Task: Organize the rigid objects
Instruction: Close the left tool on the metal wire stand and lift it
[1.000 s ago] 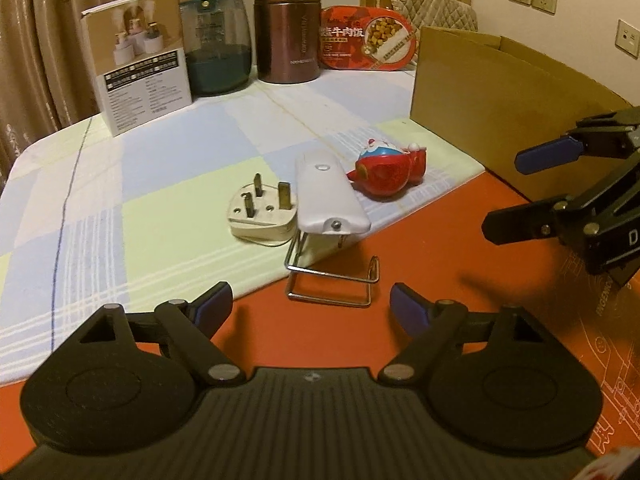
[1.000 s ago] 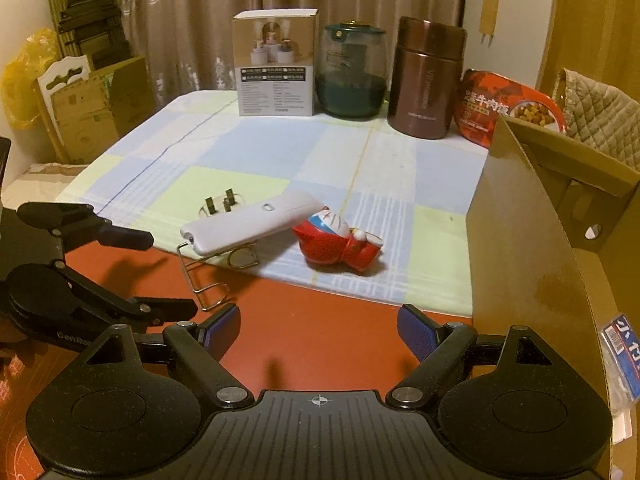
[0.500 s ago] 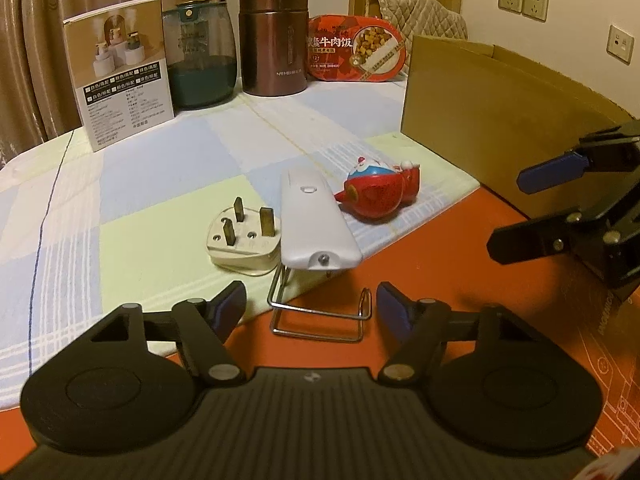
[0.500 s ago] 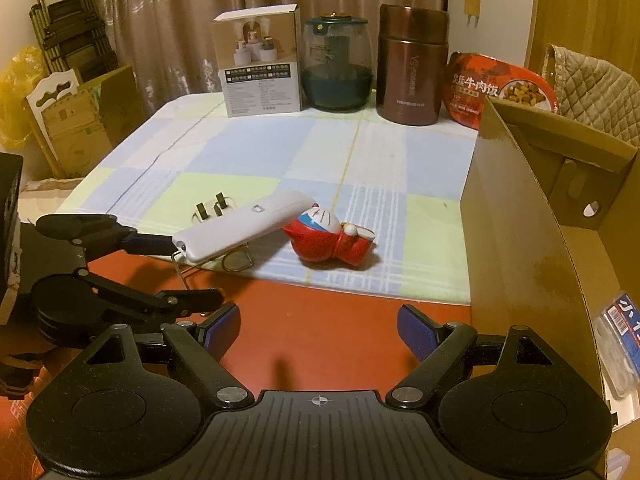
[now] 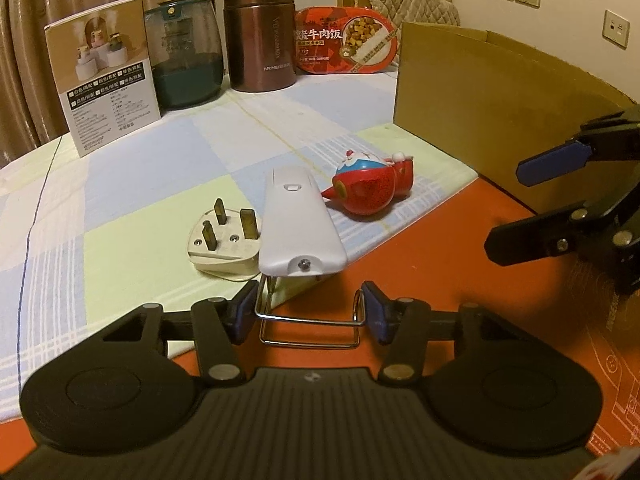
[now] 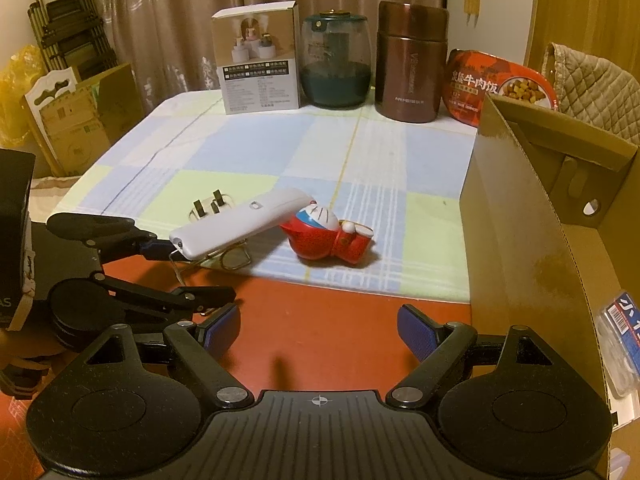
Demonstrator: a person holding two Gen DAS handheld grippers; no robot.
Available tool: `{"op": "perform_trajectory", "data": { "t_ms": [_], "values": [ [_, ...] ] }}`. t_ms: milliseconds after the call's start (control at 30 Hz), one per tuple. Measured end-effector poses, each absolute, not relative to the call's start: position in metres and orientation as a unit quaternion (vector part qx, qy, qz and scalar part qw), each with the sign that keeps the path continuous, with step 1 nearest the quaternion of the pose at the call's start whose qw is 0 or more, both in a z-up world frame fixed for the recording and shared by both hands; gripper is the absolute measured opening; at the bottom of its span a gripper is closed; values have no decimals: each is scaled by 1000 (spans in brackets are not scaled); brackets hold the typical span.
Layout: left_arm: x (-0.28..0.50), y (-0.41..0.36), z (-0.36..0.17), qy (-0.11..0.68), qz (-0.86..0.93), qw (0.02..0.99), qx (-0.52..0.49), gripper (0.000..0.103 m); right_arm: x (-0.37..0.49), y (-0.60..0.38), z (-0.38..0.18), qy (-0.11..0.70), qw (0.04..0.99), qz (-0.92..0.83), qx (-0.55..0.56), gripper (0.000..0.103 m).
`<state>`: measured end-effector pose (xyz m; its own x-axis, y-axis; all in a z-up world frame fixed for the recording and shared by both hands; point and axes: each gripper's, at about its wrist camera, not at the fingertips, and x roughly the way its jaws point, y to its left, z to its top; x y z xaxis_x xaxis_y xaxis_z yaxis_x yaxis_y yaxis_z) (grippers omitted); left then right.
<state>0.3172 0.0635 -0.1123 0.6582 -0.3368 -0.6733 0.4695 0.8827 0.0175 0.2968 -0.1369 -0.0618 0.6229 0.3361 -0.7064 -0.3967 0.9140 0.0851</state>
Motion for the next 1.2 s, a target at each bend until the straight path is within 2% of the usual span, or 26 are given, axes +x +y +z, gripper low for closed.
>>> {"op": "perform_trajectory", "data": {
  "t_ms": [367,600,867,1200],
  "values": [
    [284,67,-97,384,-178,904,57,49,299,-137,-62,380,903,197,-32,83],
    [236,65,-96,404,-175,895,77,49,297,-135,-60,380,902,205,-20,83],
    [188,52,-95,402,-178,893,91,49,291,-123,-59,415,870,262,41,83],
    [175,44,-98,386,-223,889,101,49,283,-84,-89,454,842,290,-31,83]
  ]
}}
